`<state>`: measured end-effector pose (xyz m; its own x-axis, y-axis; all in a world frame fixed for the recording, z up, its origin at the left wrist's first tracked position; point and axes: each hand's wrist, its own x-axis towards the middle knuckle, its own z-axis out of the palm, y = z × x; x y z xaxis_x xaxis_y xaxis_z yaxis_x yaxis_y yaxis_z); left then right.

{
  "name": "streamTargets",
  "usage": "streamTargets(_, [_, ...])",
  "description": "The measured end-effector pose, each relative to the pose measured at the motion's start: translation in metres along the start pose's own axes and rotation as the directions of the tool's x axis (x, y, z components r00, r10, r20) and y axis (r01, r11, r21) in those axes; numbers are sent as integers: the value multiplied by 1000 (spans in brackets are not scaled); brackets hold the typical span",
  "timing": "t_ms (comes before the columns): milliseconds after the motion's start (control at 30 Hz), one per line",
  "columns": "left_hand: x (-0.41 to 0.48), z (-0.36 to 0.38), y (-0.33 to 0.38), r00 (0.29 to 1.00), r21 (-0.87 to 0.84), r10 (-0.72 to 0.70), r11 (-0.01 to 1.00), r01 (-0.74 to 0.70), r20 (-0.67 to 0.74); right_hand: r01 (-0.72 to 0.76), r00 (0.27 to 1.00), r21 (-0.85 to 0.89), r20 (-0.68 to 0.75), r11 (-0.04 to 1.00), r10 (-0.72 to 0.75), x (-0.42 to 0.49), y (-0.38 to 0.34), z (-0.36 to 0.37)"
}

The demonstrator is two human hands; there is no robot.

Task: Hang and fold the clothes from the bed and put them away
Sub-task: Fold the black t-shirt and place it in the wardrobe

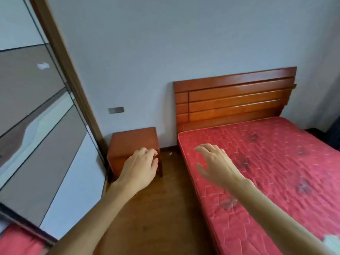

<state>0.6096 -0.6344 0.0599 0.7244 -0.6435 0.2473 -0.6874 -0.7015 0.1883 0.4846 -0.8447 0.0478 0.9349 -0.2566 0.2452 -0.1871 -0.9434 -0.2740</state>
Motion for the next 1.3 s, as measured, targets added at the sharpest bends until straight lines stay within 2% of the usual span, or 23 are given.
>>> streamTargets(167, [21, 81, 119, 964, -15, 189, 982, -189, 188, -230, 972, -51, 33, 972, 232, -95, 128, 7])
streamTargets(300, [23, 139, 210, 899, -12, 277, 957, -291, 338, -393, 901, -127, 146, 911, 409, -172, 197, 5])
streamTargets(467, [11, 194, 312, 751, -27, 418, 881, -472, 512, -572, 780, -143, 208, 808, 590, -257, 253, 5])
streamTargets(667, [-9, 247, 408, 514, -92, 554, 734, -673, 655, -729, 646, -121, 206, 674, 735, -338, 285, 6])
streamTargets(767, [-18, 272, 450, 403, -134, 606, 649, -749, 685, -822, 530, -86, 240, 562, 813, -371, 298, 14])
streamTargets(867, [-31, 300, 488, 288, -188, 639, 570, -800, 714, -912, 383, -48, 254, 407, 888, -403, 314, 30])
streamTargets(1000, [-46, 346, 526, 121, -273, 640, 481, -833, 758, -963, 254, -12, 308, 271, 917, -433, 333, 42])
streamTargets(1100, [-49, 386, 545, 26, -338, 630, 450, -826, 776, -989, 121, -31, 353, 141, 928, -453, 348, 58])
streamTargets(1300, [-61, 461, 569, -137, -457, 584, 445, -770, 800, -997, -72, -4, 433, -77, 899, -491, 368, 100])
